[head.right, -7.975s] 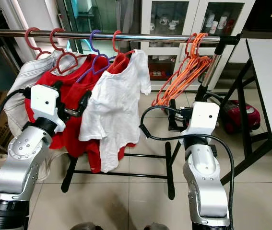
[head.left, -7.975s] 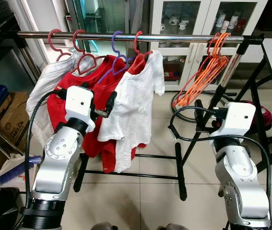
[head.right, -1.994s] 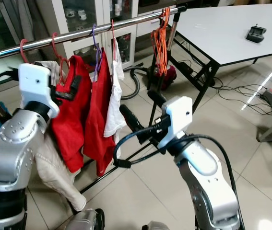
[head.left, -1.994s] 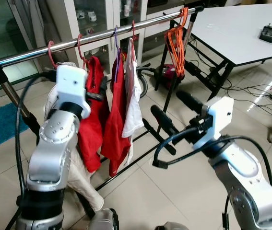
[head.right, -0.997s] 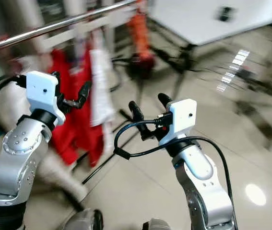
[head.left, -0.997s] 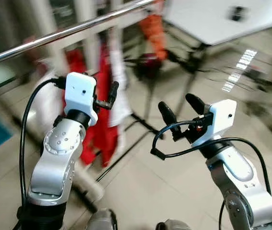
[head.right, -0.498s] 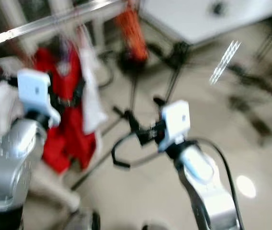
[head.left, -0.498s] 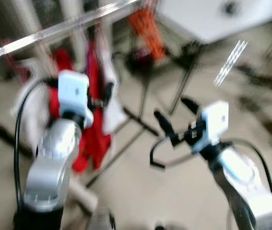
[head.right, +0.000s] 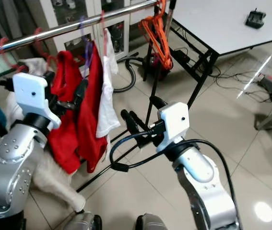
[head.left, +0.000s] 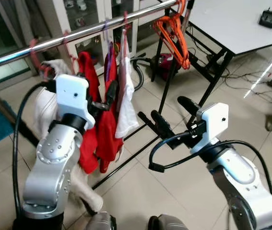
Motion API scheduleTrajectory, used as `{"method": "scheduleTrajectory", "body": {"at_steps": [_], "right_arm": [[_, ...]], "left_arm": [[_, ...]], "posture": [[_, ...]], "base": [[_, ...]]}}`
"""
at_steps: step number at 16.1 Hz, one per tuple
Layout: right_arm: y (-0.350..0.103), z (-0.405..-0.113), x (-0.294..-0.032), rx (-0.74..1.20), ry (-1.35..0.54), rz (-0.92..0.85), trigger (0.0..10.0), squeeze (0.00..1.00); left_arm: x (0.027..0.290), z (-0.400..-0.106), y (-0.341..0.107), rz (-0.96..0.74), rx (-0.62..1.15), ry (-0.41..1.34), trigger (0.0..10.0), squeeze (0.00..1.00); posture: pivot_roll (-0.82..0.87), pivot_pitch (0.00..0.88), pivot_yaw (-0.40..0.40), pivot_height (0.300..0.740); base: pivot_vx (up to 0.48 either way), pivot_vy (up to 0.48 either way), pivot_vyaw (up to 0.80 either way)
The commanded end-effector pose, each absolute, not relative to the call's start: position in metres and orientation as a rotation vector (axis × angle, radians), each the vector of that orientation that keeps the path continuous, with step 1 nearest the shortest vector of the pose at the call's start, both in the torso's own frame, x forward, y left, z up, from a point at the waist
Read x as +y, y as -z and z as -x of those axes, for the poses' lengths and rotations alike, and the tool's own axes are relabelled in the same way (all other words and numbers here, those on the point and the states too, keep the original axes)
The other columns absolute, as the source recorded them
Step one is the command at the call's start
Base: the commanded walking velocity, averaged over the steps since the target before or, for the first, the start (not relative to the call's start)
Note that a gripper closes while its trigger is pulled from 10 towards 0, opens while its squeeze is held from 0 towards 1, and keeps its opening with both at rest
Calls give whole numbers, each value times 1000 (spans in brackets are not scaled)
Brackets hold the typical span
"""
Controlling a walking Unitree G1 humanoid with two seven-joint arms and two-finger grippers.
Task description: Hang hanger
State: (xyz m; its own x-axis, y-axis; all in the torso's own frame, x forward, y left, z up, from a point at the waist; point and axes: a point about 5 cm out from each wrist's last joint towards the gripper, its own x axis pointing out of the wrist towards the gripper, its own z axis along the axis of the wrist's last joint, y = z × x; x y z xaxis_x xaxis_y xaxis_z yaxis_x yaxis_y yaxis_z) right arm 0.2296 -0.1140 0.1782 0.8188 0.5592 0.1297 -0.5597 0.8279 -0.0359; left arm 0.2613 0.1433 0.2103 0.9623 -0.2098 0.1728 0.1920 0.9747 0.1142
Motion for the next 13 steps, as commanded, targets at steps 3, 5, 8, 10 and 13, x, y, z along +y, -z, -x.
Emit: {"method": "scheduleTrajectory", "body": {"at_steps": [3, 5, 8, 10, 13], "right_arm": [[-180, -229, -117, -146, -581, -7, 10000, 0], [-181, -232, -119, -147, -566, -2, 10000, 0], [-185, -235, -119, -160, -555, -12, 10000, 0], [-186, -236, -121, -162, -550, -7, 10000, 0], [-186, -237, -121, -157, -562, 3, 10000, 0]], "left_arm": [[146, -266, -215, -129, -197, 218, 10000, 0], [151, -273, -214, -112, -170, 187, 10000, 0], [158, -282, -215, -145, -156, 155, 10000, 0], [166, -294, -210, -105, -111, 120, 10000, 1000], [169, -306, -206, -119, -73, 111, 10000, 1000]], "posture": [[5, 70, -9, 740], [1, 66, -5, 740], [1, 67, -5, 740], [-3, 69, -5, 740], [-11, 74, -3, 740]], "base": [[0, 0, 0], [0, 0, 0], [0, 0, 0], [0, 0, 0], [0, 0, 0]]}}
